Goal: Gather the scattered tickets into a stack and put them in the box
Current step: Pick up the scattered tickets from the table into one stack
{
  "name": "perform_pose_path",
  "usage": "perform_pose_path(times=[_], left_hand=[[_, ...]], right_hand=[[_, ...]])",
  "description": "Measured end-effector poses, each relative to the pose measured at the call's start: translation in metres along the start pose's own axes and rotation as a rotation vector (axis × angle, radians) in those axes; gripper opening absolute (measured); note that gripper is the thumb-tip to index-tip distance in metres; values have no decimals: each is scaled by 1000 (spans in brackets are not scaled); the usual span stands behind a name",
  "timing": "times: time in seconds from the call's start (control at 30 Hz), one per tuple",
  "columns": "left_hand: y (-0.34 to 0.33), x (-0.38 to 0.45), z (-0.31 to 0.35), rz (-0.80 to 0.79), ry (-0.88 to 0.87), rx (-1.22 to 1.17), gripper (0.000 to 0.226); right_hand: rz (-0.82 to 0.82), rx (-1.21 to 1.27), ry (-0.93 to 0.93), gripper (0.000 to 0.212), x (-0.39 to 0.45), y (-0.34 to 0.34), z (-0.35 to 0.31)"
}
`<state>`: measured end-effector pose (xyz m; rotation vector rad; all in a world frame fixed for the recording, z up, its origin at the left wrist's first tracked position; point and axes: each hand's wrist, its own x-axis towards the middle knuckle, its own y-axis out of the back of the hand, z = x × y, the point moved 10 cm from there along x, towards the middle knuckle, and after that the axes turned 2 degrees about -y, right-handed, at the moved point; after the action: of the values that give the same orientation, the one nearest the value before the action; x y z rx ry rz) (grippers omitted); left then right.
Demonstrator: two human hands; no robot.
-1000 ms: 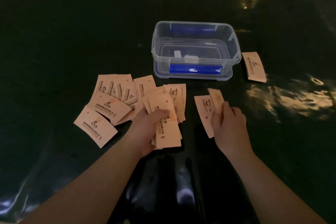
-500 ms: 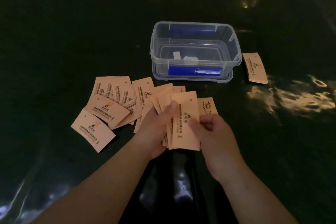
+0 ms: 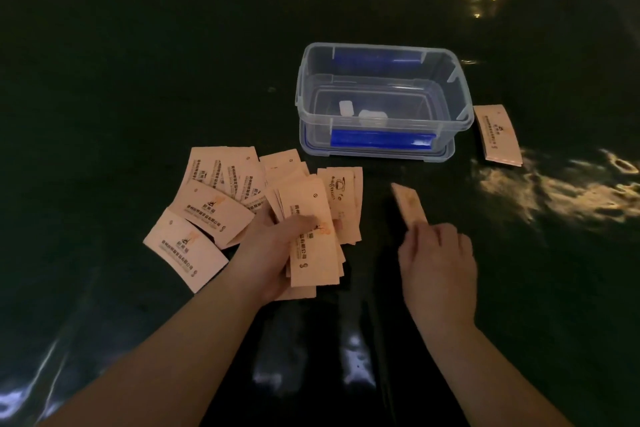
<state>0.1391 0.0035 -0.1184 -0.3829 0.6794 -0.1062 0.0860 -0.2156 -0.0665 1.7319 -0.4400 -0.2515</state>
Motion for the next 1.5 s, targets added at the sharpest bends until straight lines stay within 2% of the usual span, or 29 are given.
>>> perform_pose_path(times=[0.1,0.17,0.23,0.3,0.4,0.43,0.5,0.53,0.57,0.63,0.67,0.77,0.83,1.07,1.13,1.27,1.33,1.4,1.5], left_hand=[[4,-3,4,21,-22,-21,50],[3,-3,4,22,-32,-32,44],[-4,-4,2,-12,-25,-51,39],[-8,-7,-2,-38,-7,-57,40],[-3,-11,0,-57,-29,18,56],[2,-12,3,-39,-50,53,58],[16,-11,10,17,-71,67,57],[22,-11,13,42,-73,60,54],[27,-12,16,66,-72,55,52],[34,-13,22,102,-81,54,51],[37,-14,24,114,-82,54,51],[41,-17,28,117,-72,49,50],[41,-18,29,115,-57,56,50],[35,-18,26,135,-58,87,55],[32,-19,25,133,-50,98,55],[20,-20,22,98,-36,74,54],[16,-20,19,87,-25,68,53],[14,-21,17,84,-20,83,49],[9,-21,13,81,-7,87,45]], right_hand=[[-31,470,-295,11,4,16,21],[-228,922,-532,12,-7,3,10],[-456,1121,-654,11,-26,-13,-25],[-554,1042,-575,9,-37,-22,-52],[-587,940,-428,11,-38,-33,-73],[-579,901,-390,13,-34,-35,-75],[-449,776,-363,13,-18,-36,-67],[-370,658,-332,19,-9,-34,-63],[-312,510,-279,35,1,-33,-64],[-280,250,-177,65,14,-38,-74],[-287,191,-159,69,17,-42,-78],[-306,322,-274,53,23,-49,-69],[-343,404,-358,51,23,-54,-59],[-400,639,-399,37,26,-51,-50],[-419,768,-505,34,20,-49,-39],[-562,1132,-722,26,2,-51,-20],[-599,1317,-775,29,-3,-49,-13],[-600,1331,-706,38,-5,-41,-7],[-446,1333,-382,31,1,-8,-7]])
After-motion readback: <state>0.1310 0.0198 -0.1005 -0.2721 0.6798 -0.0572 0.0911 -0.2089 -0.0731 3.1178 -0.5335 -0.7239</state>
